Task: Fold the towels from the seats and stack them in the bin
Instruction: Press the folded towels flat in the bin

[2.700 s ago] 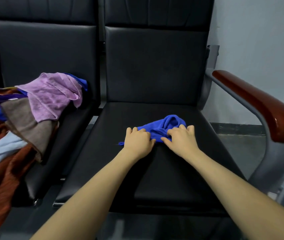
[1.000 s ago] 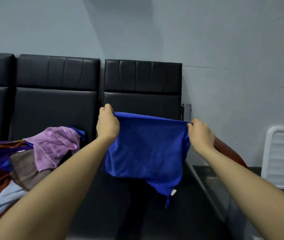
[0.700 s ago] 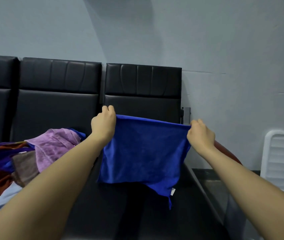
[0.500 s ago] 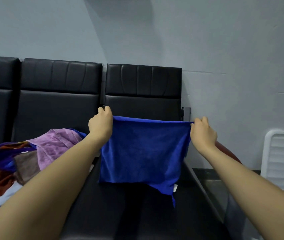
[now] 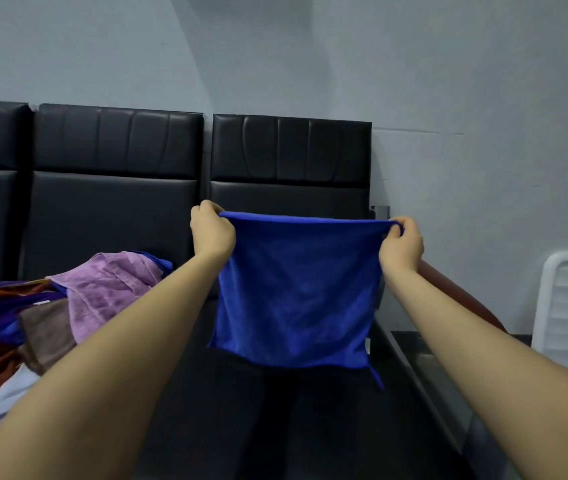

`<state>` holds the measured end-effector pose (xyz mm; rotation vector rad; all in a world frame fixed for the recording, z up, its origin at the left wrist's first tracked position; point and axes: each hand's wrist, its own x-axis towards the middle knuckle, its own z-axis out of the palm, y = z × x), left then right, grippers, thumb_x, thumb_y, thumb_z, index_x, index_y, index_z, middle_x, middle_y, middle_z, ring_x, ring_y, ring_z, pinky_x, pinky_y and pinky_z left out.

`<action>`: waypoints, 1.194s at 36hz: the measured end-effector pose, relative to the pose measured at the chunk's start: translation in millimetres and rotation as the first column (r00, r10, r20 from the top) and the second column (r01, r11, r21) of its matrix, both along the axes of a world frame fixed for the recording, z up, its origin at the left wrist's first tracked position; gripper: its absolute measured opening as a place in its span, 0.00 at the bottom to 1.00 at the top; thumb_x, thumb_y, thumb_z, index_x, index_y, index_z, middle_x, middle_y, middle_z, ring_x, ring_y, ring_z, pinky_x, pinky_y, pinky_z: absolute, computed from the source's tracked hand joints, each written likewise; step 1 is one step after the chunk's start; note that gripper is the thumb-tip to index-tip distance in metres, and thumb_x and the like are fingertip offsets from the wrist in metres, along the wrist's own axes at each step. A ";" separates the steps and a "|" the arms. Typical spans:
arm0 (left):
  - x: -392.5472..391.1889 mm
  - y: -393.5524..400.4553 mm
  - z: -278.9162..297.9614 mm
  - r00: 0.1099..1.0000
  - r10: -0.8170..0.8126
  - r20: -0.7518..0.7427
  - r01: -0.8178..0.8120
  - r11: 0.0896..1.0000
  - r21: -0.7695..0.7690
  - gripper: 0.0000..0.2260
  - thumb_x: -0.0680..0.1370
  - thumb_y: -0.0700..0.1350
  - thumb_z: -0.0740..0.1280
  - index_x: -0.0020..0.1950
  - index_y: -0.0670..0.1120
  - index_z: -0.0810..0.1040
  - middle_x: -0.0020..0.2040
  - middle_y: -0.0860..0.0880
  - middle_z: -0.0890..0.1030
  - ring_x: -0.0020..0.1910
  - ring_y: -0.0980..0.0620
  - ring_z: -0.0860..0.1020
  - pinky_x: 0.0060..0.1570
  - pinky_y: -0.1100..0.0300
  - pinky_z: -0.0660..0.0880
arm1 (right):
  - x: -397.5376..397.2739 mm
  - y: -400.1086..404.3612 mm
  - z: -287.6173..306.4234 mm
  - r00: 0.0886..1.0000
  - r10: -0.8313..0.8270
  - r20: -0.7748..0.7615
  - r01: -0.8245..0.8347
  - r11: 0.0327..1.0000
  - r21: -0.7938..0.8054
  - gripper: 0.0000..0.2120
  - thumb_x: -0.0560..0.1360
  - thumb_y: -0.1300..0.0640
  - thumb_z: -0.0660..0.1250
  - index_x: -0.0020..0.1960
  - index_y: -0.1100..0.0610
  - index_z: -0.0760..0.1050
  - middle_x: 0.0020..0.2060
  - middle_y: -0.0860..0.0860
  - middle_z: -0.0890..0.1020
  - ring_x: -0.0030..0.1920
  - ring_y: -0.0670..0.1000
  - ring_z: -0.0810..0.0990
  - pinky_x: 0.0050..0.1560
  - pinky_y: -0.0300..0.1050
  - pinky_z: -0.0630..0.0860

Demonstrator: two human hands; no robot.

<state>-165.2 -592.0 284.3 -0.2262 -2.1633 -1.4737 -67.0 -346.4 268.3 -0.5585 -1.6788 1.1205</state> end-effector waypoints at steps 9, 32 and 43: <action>2.8 10.6 -4.2 0.990 -0.100 -0.100 0.118 0.973 0.199 0.07 0.79 0.35 0.53 0.53 0.45 0.67 0.55 0.48 0.70 0.48 0.52 0.71 0.48 0.60 0.67 | -6.3 -0.6 7.6 0.987 0.071 -0.145 -0.068 0.997 0.028 0.09 0.82 0.61 0.48 0.51 0.55 0.66 0.41 0.48 0.73 0.39 0.46 0.71 0.39 0.41 0.68; 43.8 -8.3 -133.1 0.920 0.046 0.389 0.053 0.969 -0.240 0.13 0.77 0.43 0.60 0.51 0.33 0.76 0.52 0.36 0.78 0.49 0.39 0.76 0.43 0.56 0.68 | 37.1 -6.5 -117.6 0.871 0.022 0.491 0.000 0.999 -0.044 0.14 0.78 0.58 0.57 0.34 0.57 0.67 0.35 0.54 0.73 0.43 0.56 0.71 0.46 0.47 0.66; 18.8 4.5 -198.9 0.828 0.123 0.547 0.126 0.910 -0.395 0.08 0.77 0.44 0.60 0.41 0.41 0.69 0.47 0.44 0.74 0.42 0.44 0.73 0.41 0.56 0.68 | 7.0 -5.9 -186.8 0.719 0.013 0.695 0.014 0.999 -0.034 0.14 0.80 0.60 0.54 0.61 0.64 0.73 0.61 0.62 0.75 0.60 0.62 0.75 0.53 0.49 0.70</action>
